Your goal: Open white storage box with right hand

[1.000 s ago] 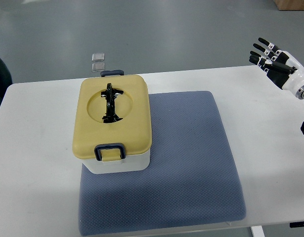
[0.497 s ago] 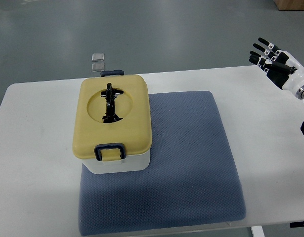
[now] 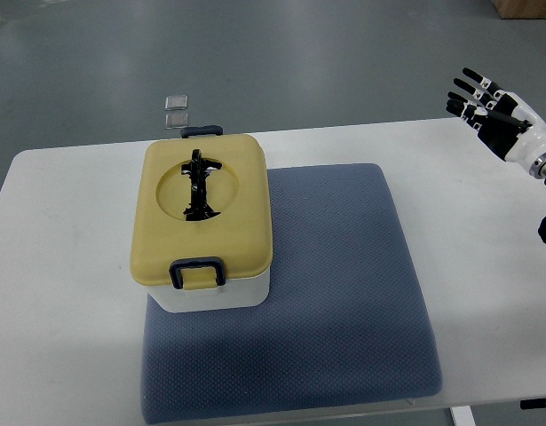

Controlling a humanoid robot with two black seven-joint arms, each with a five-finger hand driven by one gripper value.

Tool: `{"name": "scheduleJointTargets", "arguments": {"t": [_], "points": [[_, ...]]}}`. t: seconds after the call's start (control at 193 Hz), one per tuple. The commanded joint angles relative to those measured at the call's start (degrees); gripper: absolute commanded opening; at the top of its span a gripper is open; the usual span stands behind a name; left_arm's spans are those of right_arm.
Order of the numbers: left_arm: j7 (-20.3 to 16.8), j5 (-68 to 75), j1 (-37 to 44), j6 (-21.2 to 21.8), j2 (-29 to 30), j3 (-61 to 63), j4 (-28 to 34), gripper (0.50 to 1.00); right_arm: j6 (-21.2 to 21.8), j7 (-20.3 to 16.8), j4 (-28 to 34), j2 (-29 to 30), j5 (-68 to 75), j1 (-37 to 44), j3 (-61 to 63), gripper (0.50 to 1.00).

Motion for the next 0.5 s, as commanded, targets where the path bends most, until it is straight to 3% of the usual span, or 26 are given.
{"name": "scheduleJointTargets", "arguments": {"t": [0.0,0.492], "points": [[0.01,0.01,0.0,0.0,0.0,-0.01,0.07,1.0,0.0,0.0,-0.03,-0.2,0.05,0.08,-0.07,0.93],[0.01,0.01,0.0,0.0,0.0,-0.01,-0.02,1.0,0.09,0.09,0.06,-2.13,0.06,0.34,0.72,0.93]]}}
